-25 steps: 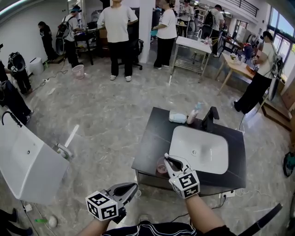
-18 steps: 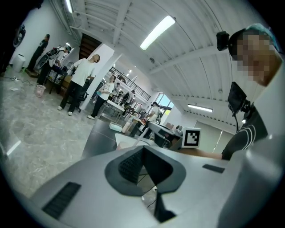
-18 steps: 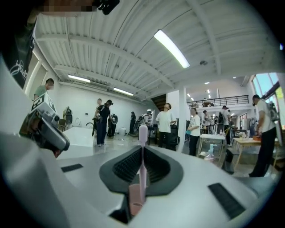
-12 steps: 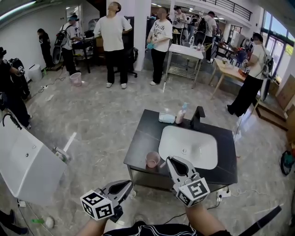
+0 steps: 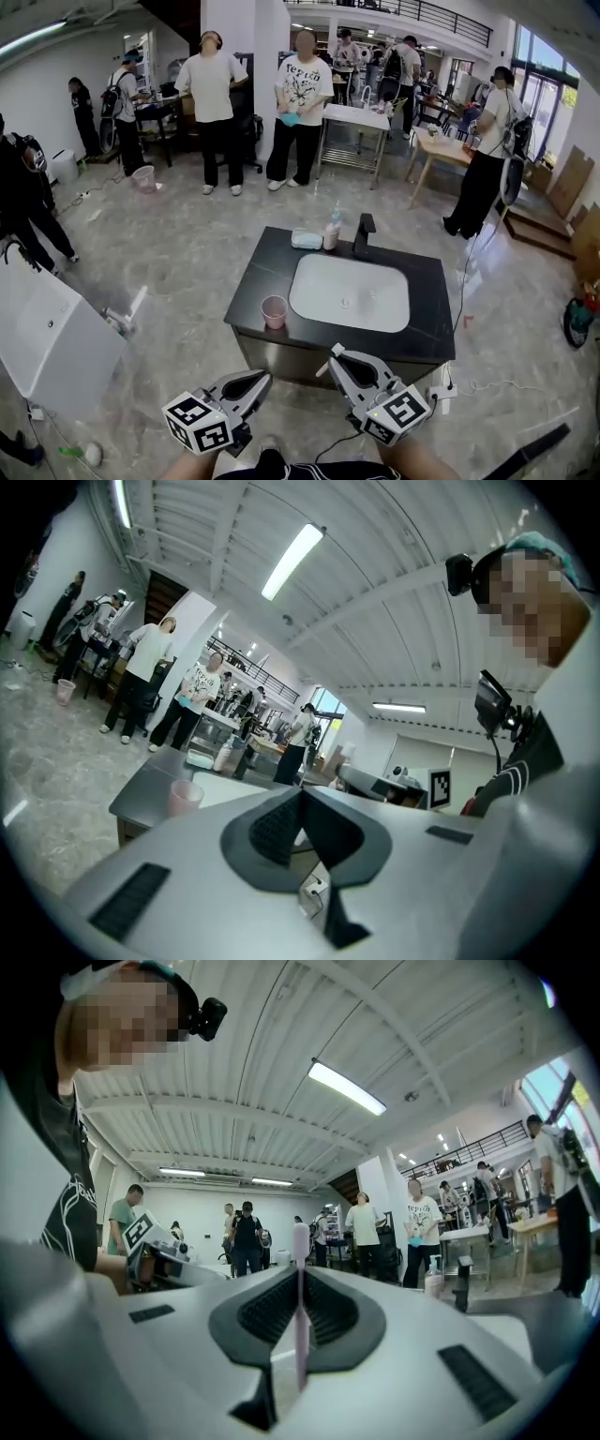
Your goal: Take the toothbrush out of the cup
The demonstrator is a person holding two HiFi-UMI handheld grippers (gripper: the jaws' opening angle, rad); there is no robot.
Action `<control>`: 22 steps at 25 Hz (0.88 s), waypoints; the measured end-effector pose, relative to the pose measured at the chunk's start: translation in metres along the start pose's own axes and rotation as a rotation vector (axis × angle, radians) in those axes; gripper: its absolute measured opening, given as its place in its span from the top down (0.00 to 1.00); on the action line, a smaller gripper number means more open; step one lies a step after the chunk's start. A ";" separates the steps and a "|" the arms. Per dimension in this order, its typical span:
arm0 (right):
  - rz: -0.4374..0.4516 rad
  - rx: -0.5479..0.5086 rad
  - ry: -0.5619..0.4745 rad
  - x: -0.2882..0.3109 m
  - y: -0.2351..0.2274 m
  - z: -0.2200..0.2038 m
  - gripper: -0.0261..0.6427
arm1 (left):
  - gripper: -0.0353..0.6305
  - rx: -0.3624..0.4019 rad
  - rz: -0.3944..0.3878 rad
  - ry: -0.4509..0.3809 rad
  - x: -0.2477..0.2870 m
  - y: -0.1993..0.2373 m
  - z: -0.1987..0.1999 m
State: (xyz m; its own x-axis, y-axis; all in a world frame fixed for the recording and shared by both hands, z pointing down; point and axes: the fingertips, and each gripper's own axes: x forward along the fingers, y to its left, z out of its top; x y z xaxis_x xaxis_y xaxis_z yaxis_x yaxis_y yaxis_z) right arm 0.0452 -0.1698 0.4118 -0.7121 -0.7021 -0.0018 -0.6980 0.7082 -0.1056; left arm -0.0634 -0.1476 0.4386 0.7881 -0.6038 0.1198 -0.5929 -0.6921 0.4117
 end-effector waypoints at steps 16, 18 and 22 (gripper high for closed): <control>0.103 0.127 0.004 -0.123 0.036 -0.037 0.93 | 0.94 0.049 -0.008 0.005 0.011 -0.104 -0.055; 0.108 0.128 0.012 -0.130 0.036 -0.039 0.93 | 0.94 0.056 -0.009 0.002 0.013 -0.112 -0.057; 0.114 0.115 0.014 -0.137 0.035 -0.037 0.93 | 0.94 0.069 -0.015 -0.001 0.016 -0.122 -0.058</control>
State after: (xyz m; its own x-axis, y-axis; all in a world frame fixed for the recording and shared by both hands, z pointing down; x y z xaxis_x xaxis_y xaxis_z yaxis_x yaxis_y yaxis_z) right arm 0.1156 -0.0462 0.4448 -0.7880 -0.6156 -0.0065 -0.5996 0.7699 -0.2184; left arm 0.0311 -0.0501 0.4425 0.7965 -0.5940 0.1130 -0.5914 -0.7265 0.3499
